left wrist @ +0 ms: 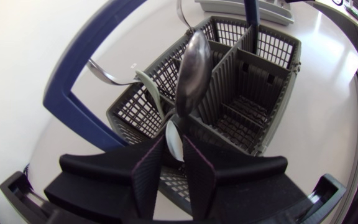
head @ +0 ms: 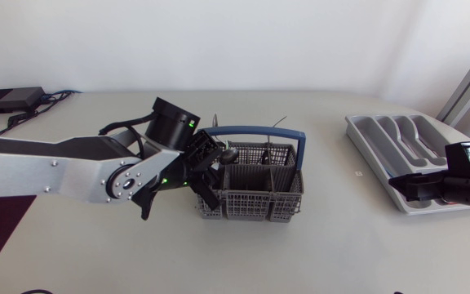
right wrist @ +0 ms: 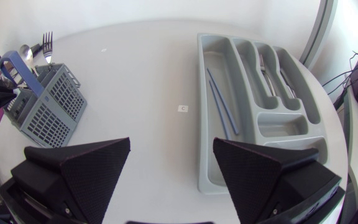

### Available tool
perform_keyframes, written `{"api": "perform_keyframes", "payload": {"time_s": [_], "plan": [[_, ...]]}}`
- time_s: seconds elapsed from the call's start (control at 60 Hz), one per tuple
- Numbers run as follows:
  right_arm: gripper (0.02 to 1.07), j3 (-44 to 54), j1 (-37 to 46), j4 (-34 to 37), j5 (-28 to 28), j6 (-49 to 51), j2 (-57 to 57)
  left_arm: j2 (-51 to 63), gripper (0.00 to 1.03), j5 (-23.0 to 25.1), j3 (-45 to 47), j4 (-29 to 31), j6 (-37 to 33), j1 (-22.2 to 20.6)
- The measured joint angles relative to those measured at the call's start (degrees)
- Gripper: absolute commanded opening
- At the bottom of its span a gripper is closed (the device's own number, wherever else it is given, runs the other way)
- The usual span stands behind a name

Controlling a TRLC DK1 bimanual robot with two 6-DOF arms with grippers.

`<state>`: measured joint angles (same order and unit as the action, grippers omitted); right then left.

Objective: Sort the cutlery from the basket into the organizer compartments.

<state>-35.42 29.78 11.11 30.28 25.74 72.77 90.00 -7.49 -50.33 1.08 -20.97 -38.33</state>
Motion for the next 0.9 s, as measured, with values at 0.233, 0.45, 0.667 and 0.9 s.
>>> {"api": "perform_keyframes", "payload": {"time_s": [0.233, 0.45, 0.667, 0.9], "plan": [[0.98, 0.02, 0.0, -0.02, 0.0, 0.0, 0.0, 1.84, 0.13, 0.0, -0.44, -0.7, 0.02, -0.44], [0.98, 0.02, 0.0, -0.02, 0.02, 0.0, 0.0, 2.32, 0.1, -0.04, -0.81, -1.16, 0.02, -0.83], [0.98, 0.02, 0.0, -0.04, 0.0, 0.0, 0.0, 3.04, 0.04, 0.83, -1.64, -1.18, 0.46, -0.9], [0.98, 0.04, 0.0, -0.2, 0.0, 0.42, 0.0, 3.17, 0.04, 3.82, -2.78, -0.9, 1.09, -0.96]]}}
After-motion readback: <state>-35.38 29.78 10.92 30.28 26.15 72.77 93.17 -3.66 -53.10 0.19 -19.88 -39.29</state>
